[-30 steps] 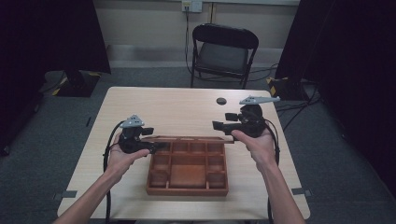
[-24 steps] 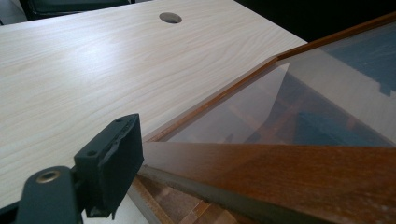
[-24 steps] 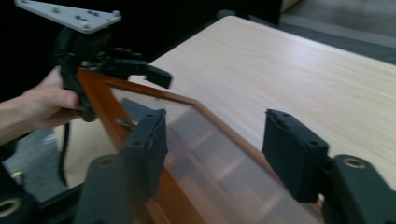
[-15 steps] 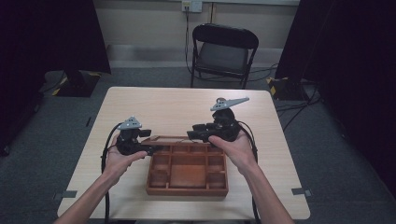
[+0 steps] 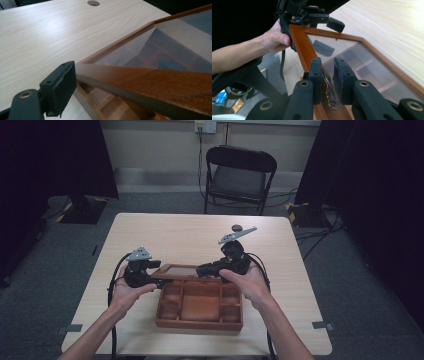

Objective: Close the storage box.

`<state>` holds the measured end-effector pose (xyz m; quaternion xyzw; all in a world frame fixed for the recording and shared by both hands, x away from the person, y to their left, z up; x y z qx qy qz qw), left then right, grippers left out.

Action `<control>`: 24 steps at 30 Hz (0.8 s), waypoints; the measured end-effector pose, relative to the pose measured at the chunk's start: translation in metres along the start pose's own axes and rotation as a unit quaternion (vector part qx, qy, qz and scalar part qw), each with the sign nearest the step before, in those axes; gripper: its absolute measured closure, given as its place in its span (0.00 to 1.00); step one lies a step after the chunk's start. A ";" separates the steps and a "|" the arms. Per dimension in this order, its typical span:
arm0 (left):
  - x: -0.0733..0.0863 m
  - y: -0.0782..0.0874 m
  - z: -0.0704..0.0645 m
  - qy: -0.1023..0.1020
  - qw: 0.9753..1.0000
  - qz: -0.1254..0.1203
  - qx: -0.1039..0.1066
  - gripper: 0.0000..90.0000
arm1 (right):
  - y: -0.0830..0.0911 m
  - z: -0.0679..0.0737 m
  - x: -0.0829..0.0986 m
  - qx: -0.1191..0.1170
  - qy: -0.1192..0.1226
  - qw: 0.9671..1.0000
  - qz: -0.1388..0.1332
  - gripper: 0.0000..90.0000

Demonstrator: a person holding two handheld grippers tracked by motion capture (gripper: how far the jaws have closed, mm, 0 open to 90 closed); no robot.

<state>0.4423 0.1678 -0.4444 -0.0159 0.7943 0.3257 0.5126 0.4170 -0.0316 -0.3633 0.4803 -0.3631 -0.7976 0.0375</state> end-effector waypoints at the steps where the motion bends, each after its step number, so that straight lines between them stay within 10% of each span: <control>1: 0.001 0.000 0.000 0.007 1.000 -0.001 0.003 0.18 | -0.001 0.001 0.001 -0.005 -0.002 1.000 0.001 0.90; 24: 0.031 0.020 0.036 0.042 0.998 0.028 -0.024 0.19 | -0.001 0.009 0.017 0.007 0.034 0.999 0.030 0.91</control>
Point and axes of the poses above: each handheld gripper's, and its own axes: y roughly backward along the jaws, x roughly out of its underside, z roughly to its left, the point moved 7 cm from there along -y, roughly forward along the jaws, and after that the axes turned 12 degrees about x, right-handed, at the moved point
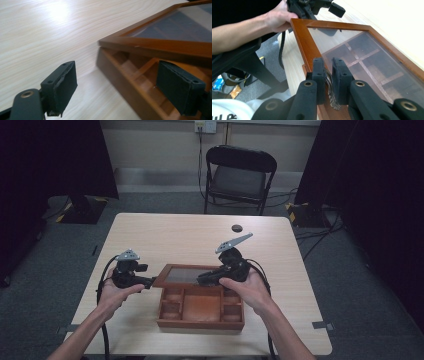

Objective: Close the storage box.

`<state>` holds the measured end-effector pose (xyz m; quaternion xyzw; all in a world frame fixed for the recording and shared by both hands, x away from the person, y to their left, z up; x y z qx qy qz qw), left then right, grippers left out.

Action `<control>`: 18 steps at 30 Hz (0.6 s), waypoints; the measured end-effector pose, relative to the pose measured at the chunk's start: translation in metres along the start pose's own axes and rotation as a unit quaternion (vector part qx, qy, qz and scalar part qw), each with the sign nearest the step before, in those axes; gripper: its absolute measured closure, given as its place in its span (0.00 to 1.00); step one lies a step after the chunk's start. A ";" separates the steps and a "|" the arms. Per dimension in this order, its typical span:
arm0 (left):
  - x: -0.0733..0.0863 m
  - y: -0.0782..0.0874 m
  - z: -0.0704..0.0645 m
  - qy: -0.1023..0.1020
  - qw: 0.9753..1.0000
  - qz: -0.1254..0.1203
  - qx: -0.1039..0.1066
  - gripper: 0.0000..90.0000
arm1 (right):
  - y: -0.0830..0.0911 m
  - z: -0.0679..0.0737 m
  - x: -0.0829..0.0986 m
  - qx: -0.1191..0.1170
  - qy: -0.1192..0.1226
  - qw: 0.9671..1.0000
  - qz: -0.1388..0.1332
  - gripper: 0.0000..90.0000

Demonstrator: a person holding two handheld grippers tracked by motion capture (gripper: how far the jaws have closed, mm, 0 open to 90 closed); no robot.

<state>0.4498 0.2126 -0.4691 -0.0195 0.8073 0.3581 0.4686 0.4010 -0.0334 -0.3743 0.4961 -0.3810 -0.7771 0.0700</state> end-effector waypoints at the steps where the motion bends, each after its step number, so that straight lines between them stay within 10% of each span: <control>1: 0.002 0.001 0.006 0.003 1.000 0.002 -0.006 0.19 | 0.000 0.000 0.001 0.000 0.001 1.000 0.000 0.91; 8: 0.006 0.003 0.018 0.037 0.999 -0.010 0.002 0.19 | -0.007 0.008 0.019 0.003 0.016 1.000 0.021 0.90; 18: 0.017 0.011 0.031 0.046 0.998 0.006 -0.039 0.19 | -0.013 0.014 0.034 0.016 0.030 0.999 0.020 0.90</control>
Point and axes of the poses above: each handheld gripper's, and its own axes: y roughly backward along the jaws, x roughly out of its underside, z roughly to its left, the point moved 7 cm from there along -y, roughly forward along the jaws, and after that the axes turned 12 degrees about x, right-handed, at the moved point
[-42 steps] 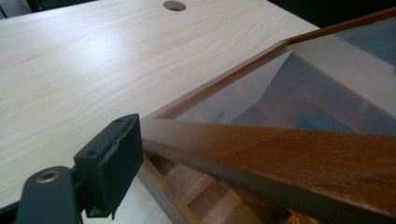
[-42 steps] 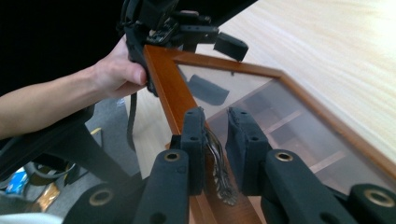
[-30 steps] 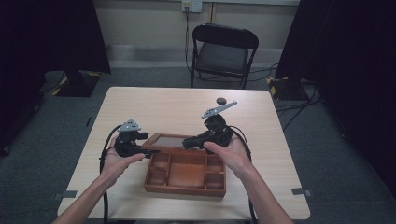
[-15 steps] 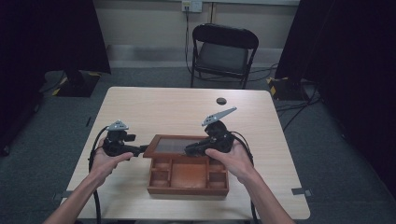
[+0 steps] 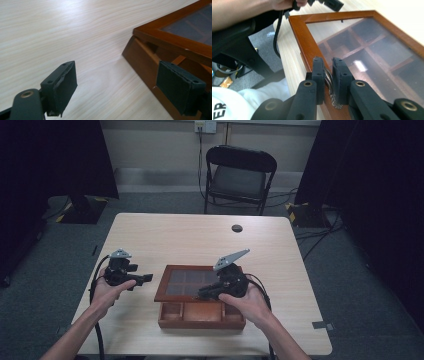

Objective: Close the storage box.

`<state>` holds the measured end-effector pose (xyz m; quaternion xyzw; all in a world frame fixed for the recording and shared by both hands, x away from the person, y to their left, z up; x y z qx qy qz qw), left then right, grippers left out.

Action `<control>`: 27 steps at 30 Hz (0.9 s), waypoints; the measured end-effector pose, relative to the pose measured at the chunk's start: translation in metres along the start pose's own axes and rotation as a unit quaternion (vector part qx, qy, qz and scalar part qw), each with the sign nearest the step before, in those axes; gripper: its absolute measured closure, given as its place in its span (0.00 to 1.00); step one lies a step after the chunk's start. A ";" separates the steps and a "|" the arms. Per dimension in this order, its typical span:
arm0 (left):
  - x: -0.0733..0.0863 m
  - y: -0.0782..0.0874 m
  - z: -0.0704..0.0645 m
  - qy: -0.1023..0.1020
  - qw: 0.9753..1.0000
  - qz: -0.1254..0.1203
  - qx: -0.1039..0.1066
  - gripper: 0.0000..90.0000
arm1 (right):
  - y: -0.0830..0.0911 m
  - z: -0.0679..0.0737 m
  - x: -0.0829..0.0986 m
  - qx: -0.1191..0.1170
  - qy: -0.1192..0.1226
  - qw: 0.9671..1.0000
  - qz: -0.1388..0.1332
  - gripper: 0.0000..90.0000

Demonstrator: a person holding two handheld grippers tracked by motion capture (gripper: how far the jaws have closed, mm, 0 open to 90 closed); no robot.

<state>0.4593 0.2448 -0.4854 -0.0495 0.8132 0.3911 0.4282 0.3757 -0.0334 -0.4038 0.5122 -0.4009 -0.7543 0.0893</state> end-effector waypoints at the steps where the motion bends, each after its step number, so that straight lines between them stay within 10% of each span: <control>1: 0.002 0.000 0.001 0.000 1.000 0.001 -0.002 0.18 | -0.002 0.001 0.003 0.000 0.000 1.000 0.005 0.90; 27: 0.014 0.012 0.015 0.003 1.000 0.010 -0.023 0.19 | -0.044 0.008 0.053 -0.008 0.014 0.997 0.074 0.91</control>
Point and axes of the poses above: each handheld gripper's, and its own axes: y roughly backward along the jaws, x roughly out of its underside, z roughly to its left, the point moved 7 cm from there along -y, roughly forward along the jaws, and after that the axes turned 12 degrees about x, right-handed, at the moved point
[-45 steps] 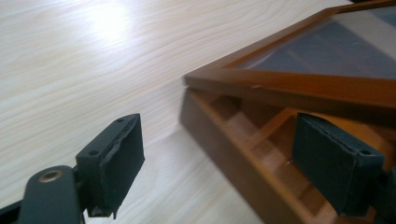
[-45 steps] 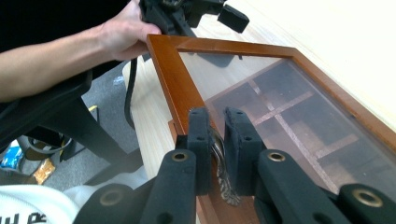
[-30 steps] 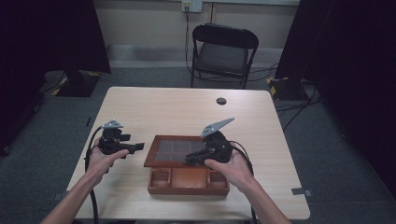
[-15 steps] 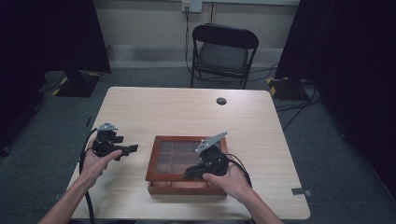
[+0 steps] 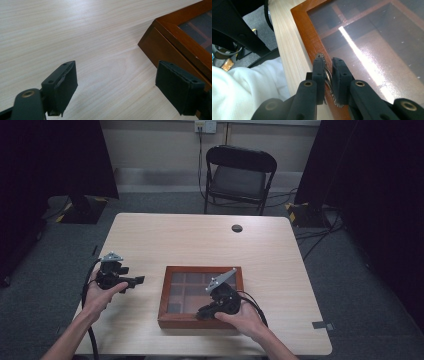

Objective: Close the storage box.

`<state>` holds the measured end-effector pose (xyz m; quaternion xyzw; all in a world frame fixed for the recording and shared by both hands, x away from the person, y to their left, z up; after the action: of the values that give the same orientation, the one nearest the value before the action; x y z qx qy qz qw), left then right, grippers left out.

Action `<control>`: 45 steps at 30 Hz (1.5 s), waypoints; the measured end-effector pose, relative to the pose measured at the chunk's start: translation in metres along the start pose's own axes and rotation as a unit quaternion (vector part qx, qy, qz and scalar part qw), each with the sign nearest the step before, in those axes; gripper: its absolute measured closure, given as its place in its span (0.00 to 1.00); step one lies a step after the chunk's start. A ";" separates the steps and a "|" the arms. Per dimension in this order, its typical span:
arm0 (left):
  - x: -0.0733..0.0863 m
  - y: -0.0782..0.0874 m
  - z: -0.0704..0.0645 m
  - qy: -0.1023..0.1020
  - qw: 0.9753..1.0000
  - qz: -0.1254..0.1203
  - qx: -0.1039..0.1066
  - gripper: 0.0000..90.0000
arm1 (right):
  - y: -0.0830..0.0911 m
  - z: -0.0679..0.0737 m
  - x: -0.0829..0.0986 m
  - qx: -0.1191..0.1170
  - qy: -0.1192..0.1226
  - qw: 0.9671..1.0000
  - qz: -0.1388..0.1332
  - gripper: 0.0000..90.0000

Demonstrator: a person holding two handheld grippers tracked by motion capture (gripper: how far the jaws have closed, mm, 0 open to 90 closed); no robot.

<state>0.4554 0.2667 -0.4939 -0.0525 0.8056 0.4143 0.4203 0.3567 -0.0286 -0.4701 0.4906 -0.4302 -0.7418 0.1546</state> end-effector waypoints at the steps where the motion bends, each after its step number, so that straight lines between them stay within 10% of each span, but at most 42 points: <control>1: 0.000 0.000 0.000 -0.001 1.000 0.003 0.000 0.19 | -0.002 0.000 0.001 0.001 0.000 1.000 0.003 0.91; 9: 0.002 -0.006 -0.002 -0.006 1.000 0.012 0.001 0.20 | -0.005 0.000 0.004 0.001 -0.009 1.000 -0.003 0.90; 17: 0.003 -0.006 0.000 -0.002 1.000 0.013 0.000 0.20 | 0.011 -0.012 -0.001 0.020 -0.031 0.999 -0.038 0.63; 28: 0.004 -0.006 0.003 0.002 1.000 0.017 -0.003 0.20 | 0.049 -0.055 -0.004 0.104 -0.096 0.985 -0.101 0.35; 37: 0.007 -0.005 0.009 0.008 1.000 0.020 -0.009 0.19 | 0.077 -0.110 0.031 0.191 -0.173 0.960 -0.110 0.17; 45: 0.012 -0.008 0.015 0.021 0.999 0.036 -0.016 0.19 | 0.089 -0.171 0.090 0.268 -0.258 0.924 -0.088 0.16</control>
<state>0.4602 0.2756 -0.5119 -0.0385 0.8088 0.4407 0.3875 0.4444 -0.2222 -0.4786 0.3415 -0.5930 -0.7104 -0.1646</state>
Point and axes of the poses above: each handheld gripper's, and its own axes: y roughly backward along the jaws, x roughly out of its underside, z roughly to its left, the point moved 7 cm from there along -y, roughly forward along the jaws, and after that the axes turned 12 degrees about x, right-handed, at the moved point
